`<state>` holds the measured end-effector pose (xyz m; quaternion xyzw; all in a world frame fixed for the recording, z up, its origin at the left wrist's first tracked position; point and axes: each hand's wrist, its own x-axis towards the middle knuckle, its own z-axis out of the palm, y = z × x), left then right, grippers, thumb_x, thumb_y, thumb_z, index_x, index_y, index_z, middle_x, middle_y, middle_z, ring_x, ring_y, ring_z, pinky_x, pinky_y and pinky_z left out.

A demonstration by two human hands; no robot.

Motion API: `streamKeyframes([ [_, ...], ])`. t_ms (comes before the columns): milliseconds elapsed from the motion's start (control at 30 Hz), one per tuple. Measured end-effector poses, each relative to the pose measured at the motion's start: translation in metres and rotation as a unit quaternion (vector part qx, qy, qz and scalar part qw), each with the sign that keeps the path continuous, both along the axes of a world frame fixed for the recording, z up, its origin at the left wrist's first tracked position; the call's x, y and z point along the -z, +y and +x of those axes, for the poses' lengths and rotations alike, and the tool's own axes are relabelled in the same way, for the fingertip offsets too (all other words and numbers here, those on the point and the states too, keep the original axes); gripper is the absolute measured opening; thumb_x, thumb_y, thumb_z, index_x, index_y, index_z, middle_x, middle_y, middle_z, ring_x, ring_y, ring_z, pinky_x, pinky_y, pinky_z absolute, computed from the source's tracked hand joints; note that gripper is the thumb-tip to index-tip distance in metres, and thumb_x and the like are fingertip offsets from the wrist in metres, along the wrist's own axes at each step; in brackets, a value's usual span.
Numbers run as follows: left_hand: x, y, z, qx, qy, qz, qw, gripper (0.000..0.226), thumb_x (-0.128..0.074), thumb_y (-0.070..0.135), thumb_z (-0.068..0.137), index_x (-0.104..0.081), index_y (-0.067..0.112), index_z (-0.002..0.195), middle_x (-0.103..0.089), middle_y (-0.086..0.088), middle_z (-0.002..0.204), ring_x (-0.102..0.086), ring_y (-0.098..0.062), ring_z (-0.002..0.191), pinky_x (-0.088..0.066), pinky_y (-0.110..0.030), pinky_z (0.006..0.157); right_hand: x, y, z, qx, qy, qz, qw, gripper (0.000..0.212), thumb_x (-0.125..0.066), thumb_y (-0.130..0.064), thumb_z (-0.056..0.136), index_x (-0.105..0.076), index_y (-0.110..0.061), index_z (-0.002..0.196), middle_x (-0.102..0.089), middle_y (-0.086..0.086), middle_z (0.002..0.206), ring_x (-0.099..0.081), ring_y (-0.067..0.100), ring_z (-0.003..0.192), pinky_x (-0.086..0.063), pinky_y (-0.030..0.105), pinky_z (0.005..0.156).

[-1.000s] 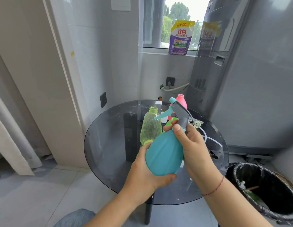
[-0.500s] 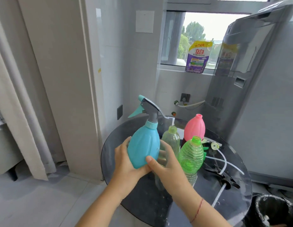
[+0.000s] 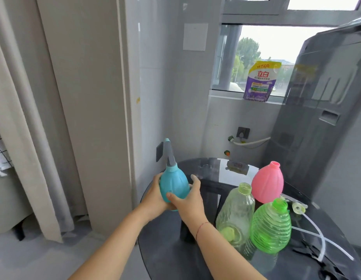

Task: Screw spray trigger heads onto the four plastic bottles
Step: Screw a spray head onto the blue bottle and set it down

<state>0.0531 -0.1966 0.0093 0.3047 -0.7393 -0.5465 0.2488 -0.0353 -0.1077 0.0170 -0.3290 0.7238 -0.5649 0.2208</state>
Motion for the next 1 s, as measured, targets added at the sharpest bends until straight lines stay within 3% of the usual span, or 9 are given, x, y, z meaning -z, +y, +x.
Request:
streamKeyframes([
  [133,0.006,-0.032,-0.013,0.022,-0.012,-0.012,1.0,0.092,-0.086,0.017,0.051,-0.038,0.075,0.104,-0.055,0.023,0.116,-0.06,0.0,0.102,-0.057,-0.017,0.072,0.009,-0.027,-0.013,-0.004,0.014,0.02,1.0,0.081,-0.079,-0.023,0.075,-0.035,-0.019,0.143,-0.05,0.007,0.132,-0.054,0.022,0.119,-0.054,0.039,0.095],
  [267,0.013,-0.051,-0.027,0.037,-0.019,0.026,0.999,0.102,-0.081,0.008,0.064,-0.027,0.047,0.141,-0.054,0.012,0.128,-0.057,-0.01,0.114,-0.056,-0.03,0.088,0.011,-0.045,-0.021,0.037,0.002,0.011,0.999,0.078,-0.079,-0.025,0.075,-0.036,-0.02,0.14,-0.051,0.006,0.129,-0.053,0.024,0.119,-0.052,0.042,0.097],
  [400,0.012,-0.056,-0.037,0.053,-0.032,0.012,0.998,0.077,-0.078,0.004,0.067,-0.048,0.067,0.099,-0.062,0.024,0.103,-0.06,-0.001,0.095,-0.054,-0.011,0.059,0.016,-0.053,-0.019,0.081,0.006,0.023,0.996,0.081,-0.08,-0.032,0.072,-0.036,-0.018,0.138,-0.051,0.005,0.128,-0.051,0.025,0.12,-0.053,0.044,0.095],
  [567,0.012,-0.054,-0.041,0.056,-0.043,0.002,0.998,0.079,-0.079,0.01,0.07,-0.045,0.081,0.073,-0.061,0.021,0.091,-0.062,-0.001,0.085,-0.048,-0.004,0.051,0.02,-0.055,-0.02,0.099,0.025,0.047,0.994,0.083,-0.08,-0.037,0.071,-0.036,-0.016,0.138,-0.049,0.005,0.128,-0.048,0.025,0.122,-0.051,0.045,0.097],
  [633,0.013,-0.053,-0.041,0.04,-0.053,-0.011,0.998,0.074,-0.079,0.016,0.069,-0.043,0.079,0.084,-0.057,0.02,0.101,-0.059,-0.006,0.096,-0.052,-0.012,0.063,0.019,-0.053,-0.019,0.094,0.024,0.06,0.993,0.087,-0.079,-0.037,0.073,-0.032,-0.015,0.142,-0.047,0.006,0.133,-0.045,0.026,0.126,-0.048,0.045,0.1],
  [700,0.015,-0.051,-0.039,0.025,-0.068,-0.013,0.997,0.078,-0.078,0.025,0.071,-0.036,0.063,0.123,-0.055,0.012,0.121,-0.055,-0.016,0.113,-0.055,-0.033,0.088,0.016,-0.05,-0.016,0.091,0.015,0.072,0.993,0.095,-0.077,-0.037,0.075,-0.022,-0.013,0.148,-0.041,0.007,0.141,-0.039,0.027,0.133,-0.043,0.043,0.106],
  [767,0.019,-0.051,-0.037,0.02,-0.092,0.0,0.996,0.099,-0.073,0.031,0.079,-0.005,0.04,0.151,-0.043,0.003,0.144,-0.047,-0.021,0.126,-0.046,-0.045,0.105,0.011,-0.041,-0.009,0.082,0.01,0.076,0.994,0.1,-0.076,-0.038,0.077,-0.015,-0.012,0.151,-0.035,0.007,0.146,-0.033,0.026,0.138,-0.039,0.041,0.109],
  [867,0.023,-0.044,-0.027,-0.014,-0.118,0.003,0.993,0.115,-0.075,0.031,0.08,0.014,0.028,0.152,-0.018,0.001,0.162,-0.032,-0.024,0.141,-0.032,-0.046,0.113,0.0,-0.021,0.009,0.043,0.011,0.049,0.998,0.088,-0.074,-0.037,0.079,-0.023,-0.014,0.148,-0.037,0.002,0.142,-0.036,0.022,0.136,-0.043,0.037,0.108],
  [1000,0.024,-0.004,-0.001,-0.18,-0.034,-0.046,0.982,0.103,-0.071,0.006,0.081,0.0,0.021,0.154,-0.016,-0.005,0.163,-0.02,-0.021,0.148,-0.024,-0.04,0.117,-0.015,0.041,0.03,-0.044,0.035,0.007,0.998,0.074,-0.065,-0.037,0.086,-0.025,-0.023,0.148,-0.035,-0.014,0.141,-0.034,0.003,0.135,-0.032,0.02,0.111],
])
